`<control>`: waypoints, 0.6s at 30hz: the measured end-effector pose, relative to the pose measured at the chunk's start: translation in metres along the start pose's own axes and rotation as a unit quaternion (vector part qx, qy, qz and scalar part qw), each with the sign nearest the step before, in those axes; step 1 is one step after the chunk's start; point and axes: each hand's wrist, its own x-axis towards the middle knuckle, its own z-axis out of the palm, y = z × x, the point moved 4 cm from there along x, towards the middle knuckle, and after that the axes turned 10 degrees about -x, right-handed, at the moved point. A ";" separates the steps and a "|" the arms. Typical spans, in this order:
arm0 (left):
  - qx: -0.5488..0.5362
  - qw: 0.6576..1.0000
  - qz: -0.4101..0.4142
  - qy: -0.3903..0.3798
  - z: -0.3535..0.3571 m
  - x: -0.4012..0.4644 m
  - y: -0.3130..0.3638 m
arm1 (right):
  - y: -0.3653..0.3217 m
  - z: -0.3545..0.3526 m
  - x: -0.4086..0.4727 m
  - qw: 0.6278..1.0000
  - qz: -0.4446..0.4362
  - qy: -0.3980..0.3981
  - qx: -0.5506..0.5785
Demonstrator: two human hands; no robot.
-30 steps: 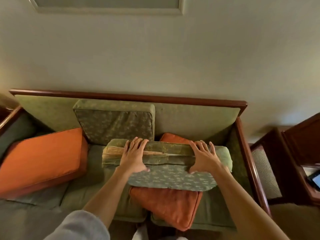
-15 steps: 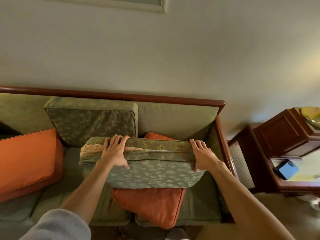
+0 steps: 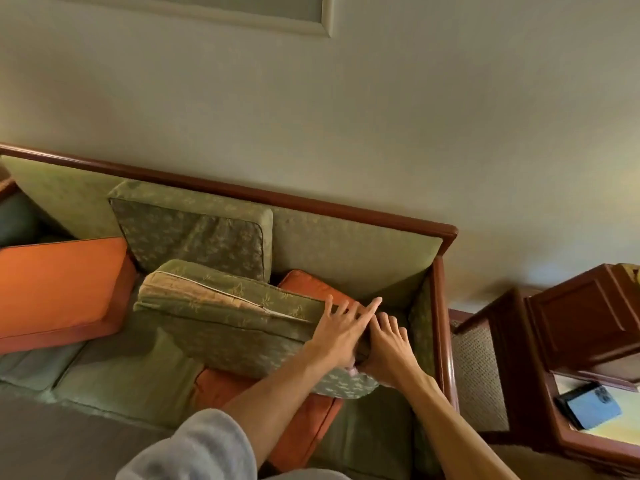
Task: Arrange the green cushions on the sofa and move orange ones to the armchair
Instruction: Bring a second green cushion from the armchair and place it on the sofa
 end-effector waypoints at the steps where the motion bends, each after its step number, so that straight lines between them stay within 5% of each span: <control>1: -0.020 1.000 0.004 0.008 -0.006 -0.002 -0.002 | -0.004 -0.008 0.000 1.000 -0.008 0.010 -0.011; 7: -0.147 0.987 -0.010 0.061 -0.118 -0.032 -0.040 | -0.055 -0.122 0.017 0.988 -0.120 0.091 -0.046; 11: -0.320 0.935 0.022 0.149 -0.198 -0.094 -0.085 | -0.117 -0.211 0.007 0.963 -0.206 0.169 0.025; 15: -0.357 0.913 0.028 0.193 -0.204 -0.142 -0.160 | -0.179 -0.221 0.025 0.956 -0.225 0.116 0.152; 18: -0.395 0.898 -0.003 0.193 -0.178 -0.163 -0.206 | -0.208 -0.180 0.050 0.971 -0.195 0.054 0.128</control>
